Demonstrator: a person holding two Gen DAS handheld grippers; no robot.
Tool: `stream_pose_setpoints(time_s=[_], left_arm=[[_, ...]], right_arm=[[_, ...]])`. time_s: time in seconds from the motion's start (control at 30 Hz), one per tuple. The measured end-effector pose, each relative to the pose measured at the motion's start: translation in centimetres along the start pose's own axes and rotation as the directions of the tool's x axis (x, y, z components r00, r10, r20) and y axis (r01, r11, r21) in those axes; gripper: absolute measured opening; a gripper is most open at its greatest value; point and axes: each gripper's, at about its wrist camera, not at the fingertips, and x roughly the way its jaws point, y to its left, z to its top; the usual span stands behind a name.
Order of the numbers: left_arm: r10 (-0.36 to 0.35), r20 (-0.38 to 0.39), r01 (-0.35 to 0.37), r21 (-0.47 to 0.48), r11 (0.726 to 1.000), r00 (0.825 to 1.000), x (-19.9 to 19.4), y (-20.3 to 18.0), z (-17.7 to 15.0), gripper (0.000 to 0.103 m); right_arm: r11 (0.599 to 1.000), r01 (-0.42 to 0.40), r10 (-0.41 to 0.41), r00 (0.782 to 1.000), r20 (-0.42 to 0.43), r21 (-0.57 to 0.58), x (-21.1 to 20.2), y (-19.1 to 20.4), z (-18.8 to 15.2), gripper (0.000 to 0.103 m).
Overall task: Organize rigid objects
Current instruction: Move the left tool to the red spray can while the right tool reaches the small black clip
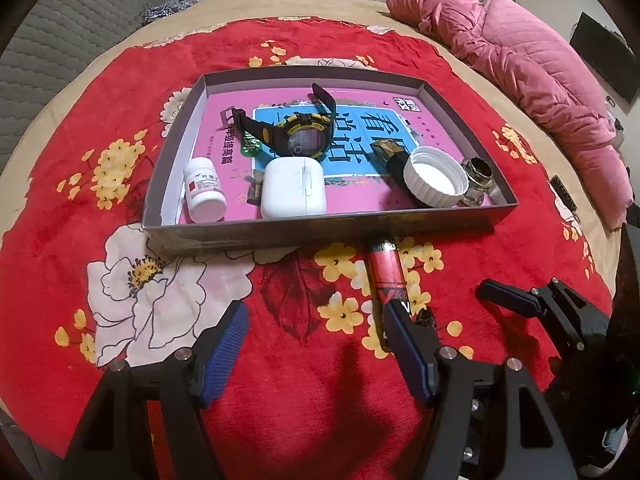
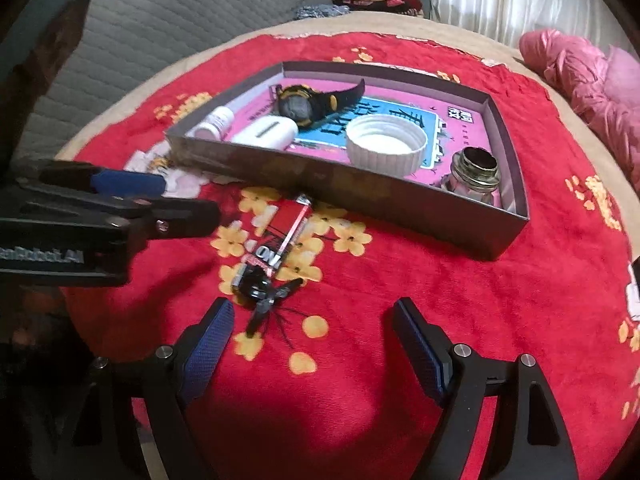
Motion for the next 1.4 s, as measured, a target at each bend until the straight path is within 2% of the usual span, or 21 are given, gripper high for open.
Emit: stream_pose_setpoints(time_s=[0.5,0.67,0.93,1.1,1.23,1.4], left_arm=[[-0.013,-0.015,0.013,-0.001,1.000,1.000,1.1,-0.5,0.1,0.069],[-0.029,-0.025,0.030,0.018,0.999,0.999,1.6,-1.4,0.3,0.069],[-0.051,-0.059,0.053,0.030,0.998,0.997,2.7,-2.2,-0.2,0.069],[-0.065,-0.077,0.068,0.042,0.997,0.995,3.3,-3.1,0.0,0.069],[-0.025,-0.096,0.032,0.068,0.997,0.995,4.1,-3.8,-0.1,0.069],[0.039,-0.078,-0.032,0.089,0.995,0.996,4.4,-3.7,0.0,0.069]], right_arm=[[0.995,0.078,-0.080,0.996,0.031,0.063,0.9,-2.4,0.7,0.083],[0.991,0.125,-0.127,0.991,0.036,0.040,1.0,-2.5,0.8,0.083],[0.987,0.155,-0.156,0.987,0.034,0.042,0.9,-3.0,0.8,0.083],[0.980,0.196,-0.196,0.980,0.025,-0.013,0.7,-2.5,0.5,0.083],[0.977,0.207,-0.207,0.978,0.026,-0.039,0.5,-2.2,0.4,0.083],[0.979,0.201,-0.201,0.979,0.022,-0.038,0.7,-2.2,0.4,0.083]])
